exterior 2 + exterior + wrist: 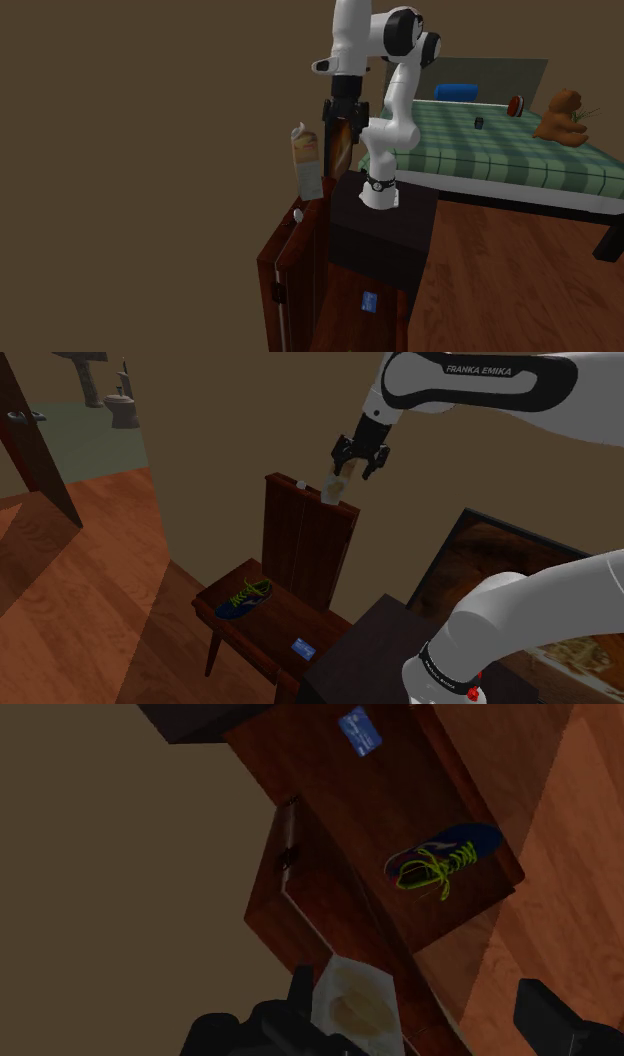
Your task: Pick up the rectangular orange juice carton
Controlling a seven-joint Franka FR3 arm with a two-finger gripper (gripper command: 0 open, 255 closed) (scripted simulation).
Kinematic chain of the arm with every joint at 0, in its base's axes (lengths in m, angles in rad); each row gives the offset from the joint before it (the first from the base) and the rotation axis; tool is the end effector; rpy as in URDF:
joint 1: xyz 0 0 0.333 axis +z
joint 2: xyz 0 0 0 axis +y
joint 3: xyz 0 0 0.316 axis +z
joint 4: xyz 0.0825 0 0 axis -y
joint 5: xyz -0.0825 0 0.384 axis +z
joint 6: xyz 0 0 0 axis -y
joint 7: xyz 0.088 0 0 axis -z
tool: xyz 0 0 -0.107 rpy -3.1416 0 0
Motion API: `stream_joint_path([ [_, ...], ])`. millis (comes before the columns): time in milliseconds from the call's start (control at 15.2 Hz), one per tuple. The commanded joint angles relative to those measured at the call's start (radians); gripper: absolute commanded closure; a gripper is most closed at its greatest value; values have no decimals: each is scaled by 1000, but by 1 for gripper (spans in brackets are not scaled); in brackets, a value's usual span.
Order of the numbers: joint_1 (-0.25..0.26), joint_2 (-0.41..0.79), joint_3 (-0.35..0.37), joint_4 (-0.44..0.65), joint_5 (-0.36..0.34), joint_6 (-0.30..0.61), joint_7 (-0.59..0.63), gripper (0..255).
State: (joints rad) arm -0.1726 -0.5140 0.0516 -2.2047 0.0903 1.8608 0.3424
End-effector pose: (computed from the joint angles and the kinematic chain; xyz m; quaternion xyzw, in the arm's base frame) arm 0.4110 -0.0390 0.5940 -0.9666 0.2398 -0.0808 0.0405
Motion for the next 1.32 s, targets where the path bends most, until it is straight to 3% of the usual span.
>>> stream_joint_path([
  [0, -25, 38, 13, 49, -15, 39, 70, 0],
  [396, -98, 106, 31, 146, -71, 129, 235, 0],
  [990, -98, 96, 33, 36, -69, 229, 235, 0],
  [1056, -96, 90, 36, 28, -69, 232, 238, 255],
  [1254, -95, 89, 38, 24, -69, 234, 241, 255],
])
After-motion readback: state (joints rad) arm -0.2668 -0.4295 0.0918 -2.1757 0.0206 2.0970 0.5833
